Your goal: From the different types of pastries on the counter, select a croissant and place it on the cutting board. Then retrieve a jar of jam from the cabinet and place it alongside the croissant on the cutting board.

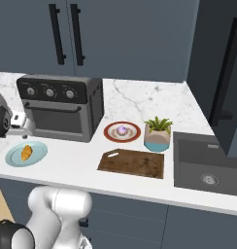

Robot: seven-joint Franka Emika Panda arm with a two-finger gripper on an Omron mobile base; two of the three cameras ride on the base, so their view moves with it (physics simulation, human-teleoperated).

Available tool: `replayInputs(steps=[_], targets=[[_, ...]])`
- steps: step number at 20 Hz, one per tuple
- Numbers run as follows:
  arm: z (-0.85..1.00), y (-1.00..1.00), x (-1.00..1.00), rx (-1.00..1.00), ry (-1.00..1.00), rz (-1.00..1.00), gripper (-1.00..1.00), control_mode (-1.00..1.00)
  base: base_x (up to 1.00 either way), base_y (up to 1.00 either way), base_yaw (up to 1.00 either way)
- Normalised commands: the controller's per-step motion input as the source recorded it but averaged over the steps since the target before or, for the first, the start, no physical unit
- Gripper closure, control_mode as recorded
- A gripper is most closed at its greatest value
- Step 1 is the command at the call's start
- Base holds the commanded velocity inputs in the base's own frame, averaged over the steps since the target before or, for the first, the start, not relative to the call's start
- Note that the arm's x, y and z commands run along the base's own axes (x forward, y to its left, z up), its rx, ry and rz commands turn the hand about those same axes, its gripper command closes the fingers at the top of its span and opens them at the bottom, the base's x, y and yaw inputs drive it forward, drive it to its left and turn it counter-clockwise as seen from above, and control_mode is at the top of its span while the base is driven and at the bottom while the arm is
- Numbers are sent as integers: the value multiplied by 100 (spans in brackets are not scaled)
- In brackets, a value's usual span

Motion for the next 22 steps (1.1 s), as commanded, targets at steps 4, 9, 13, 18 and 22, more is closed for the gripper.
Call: replayInputs(steps=[4, 9, 13, 18, 22], targets=[[-29, 69, 1, -1, 15, 10, -100, -100, 0, 0, 0], [-14, 38, 16, 0, 18, 8, -100, -100, 0, 0, 0], [-19, 16, 11, -1, 0, 3, -100, -100, 0, 0, 0], [-38, 26, 41, -1, 0, 0, -100, -100, 0, 0, 0], [-21, 3, 47, 0, 2, 0, -100, -100, 0, 0, 0]])
